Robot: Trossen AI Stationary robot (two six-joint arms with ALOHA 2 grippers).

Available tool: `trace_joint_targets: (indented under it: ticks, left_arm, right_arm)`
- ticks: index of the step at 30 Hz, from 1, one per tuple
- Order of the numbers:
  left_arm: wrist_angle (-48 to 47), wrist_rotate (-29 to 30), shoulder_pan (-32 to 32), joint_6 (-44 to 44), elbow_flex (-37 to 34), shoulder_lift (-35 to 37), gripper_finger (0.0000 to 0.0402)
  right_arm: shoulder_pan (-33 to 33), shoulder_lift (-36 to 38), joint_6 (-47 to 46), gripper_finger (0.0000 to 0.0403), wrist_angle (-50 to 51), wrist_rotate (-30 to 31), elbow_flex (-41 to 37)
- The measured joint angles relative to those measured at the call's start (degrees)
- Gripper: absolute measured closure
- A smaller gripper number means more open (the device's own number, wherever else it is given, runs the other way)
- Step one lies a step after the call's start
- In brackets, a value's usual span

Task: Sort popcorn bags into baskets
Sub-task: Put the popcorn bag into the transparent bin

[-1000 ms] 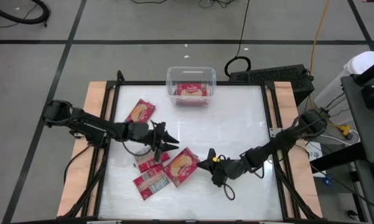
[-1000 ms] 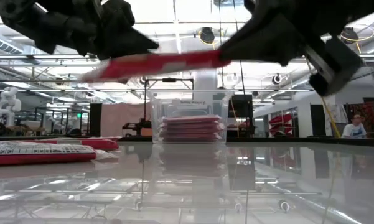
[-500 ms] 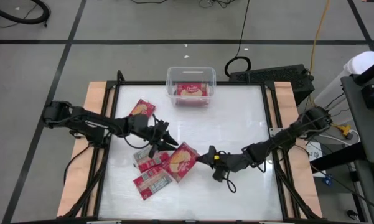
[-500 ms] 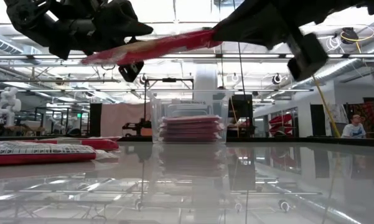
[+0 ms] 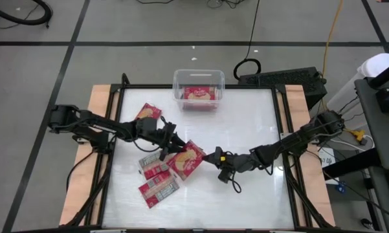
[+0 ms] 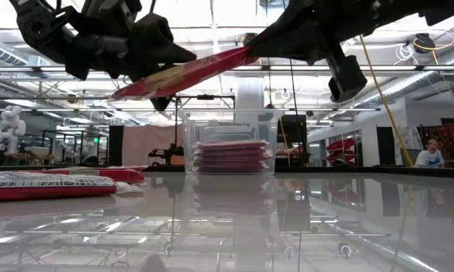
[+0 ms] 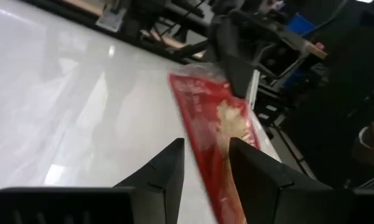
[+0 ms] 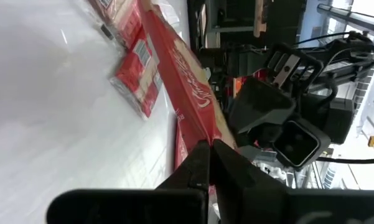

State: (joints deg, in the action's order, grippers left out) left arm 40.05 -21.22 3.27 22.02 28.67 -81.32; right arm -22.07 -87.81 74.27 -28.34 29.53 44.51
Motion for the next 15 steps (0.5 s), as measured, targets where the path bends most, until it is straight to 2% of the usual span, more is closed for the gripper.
trace_joint_targets:
  ticks: [5, 10, 13, 15]
  left_arm:
    - [2.3, -0.2, 0.1, -0.5, 0.0, -0.2, 0.0298]
    - [2.2, -0.2, 0.0, -1.1, 0.0, -0.2, 0.0381]
    - [2.1, -0.2, 0.0, -1.2, 0.0, -0.2, 0.0383]
    - [2.2, 0.1, 0.1, -1.3, 0.0, -0.1, 0.0381]
  right_arm:
    - [0.6, 0.0, 0.9, 0.0403, 0.1, 0.5, 0.0]
    - [1.0, 0.0, 1.1, 0.0391, 0.9, 0.5, 0.0]
    - [1.0, 0.0, -0.5, 0.0384, 0.9, 0.5, 0.0]
    - [1.0, 0.0, -5.7, 0.0378, 0.8, 0.7, 0.0]
